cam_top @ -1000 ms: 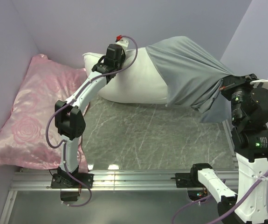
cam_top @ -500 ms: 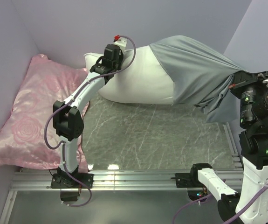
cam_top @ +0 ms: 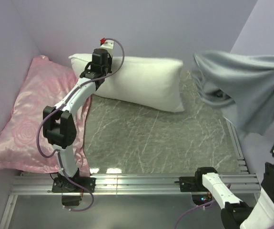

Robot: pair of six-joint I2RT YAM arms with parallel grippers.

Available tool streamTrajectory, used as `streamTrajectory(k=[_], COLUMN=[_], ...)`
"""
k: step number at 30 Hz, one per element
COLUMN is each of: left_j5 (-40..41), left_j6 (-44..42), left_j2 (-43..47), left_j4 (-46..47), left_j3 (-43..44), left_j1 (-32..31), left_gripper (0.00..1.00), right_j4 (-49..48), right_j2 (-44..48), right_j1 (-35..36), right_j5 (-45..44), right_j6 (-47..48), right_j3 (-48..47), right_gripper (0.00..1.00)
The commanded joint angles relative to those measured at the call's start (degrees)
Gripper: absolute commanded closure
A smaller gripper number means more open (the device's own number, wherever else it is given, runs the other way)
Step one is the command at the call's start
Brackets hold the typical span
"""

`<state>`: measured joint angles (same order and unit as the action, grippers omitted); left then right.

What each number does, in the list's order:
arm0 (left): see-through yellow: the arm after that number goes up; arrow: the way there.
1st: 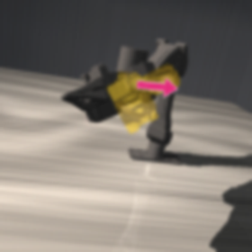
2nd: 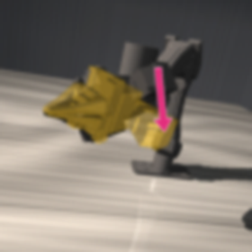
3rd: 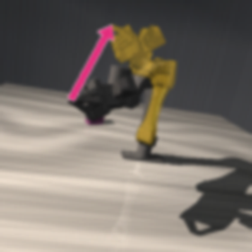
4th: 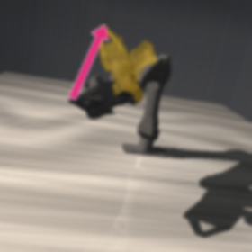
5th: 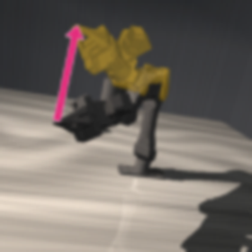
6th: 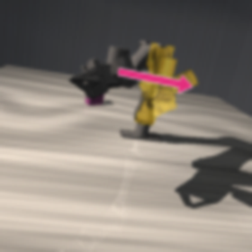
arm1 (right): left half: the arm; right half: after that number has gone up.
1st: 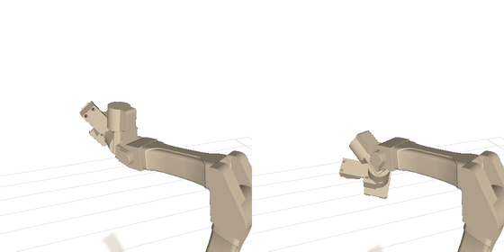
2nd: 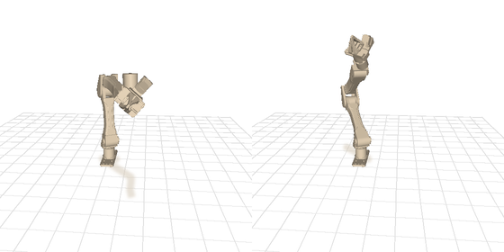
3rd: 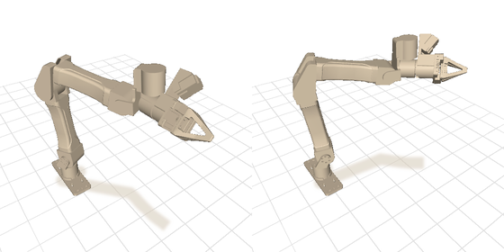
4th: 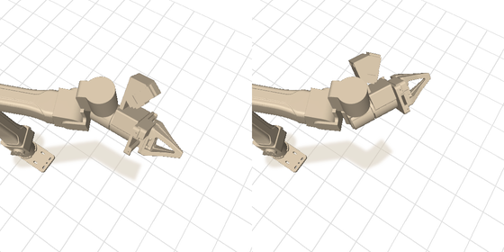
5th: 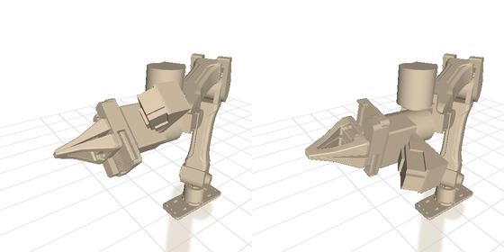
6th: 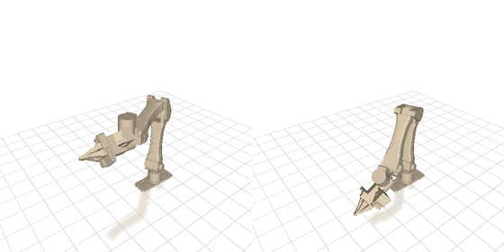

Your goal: Remove the pillowcase from the pillow

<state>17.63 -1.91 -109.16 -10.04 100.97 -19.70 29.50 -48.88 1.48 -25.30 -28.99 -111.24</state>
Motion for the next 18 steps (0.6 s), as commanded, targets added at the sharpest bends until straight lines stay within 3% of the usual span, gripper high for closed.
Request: streamTrajectory(k=[1,5,11,15,18], left_j5=[-6.25,-15.31,-26.49,-26.08,-24.06], left_j6=[1.56,3.92,7.35,11.48,19.65], left_j2=[6.85,13.35,17.39,19.95,21.18], left_j4=[14.82,22.43,22.96,22.18,18.15], left_j3=[-6.71,-14.91,-23.43,-30.12,-34.25], left_j1=[1.16,1.16,0.46,-0.86,-1.3], left_gripper=[1.0,1.0,1.0,1.0,0.99], right_j4=[-4.8,-6.11,-7.78,-7.7,-7.17], right_j2=[-0.77,-1.21,-5.6,-10.69,-12.02], right_j1=[-0.42,-0.33,-0.42,-0.42,-1.12], right_j5=[0.51,6.74,14.57,14.67,15.37], right_j6=[-0.62,-2.73,-4.14,-3.26,-3.26], right_j3=[0.49,8.21,16.13,16.67,15.27], right_gripper=[1.0,1.0,1.0,1.0,1.0])
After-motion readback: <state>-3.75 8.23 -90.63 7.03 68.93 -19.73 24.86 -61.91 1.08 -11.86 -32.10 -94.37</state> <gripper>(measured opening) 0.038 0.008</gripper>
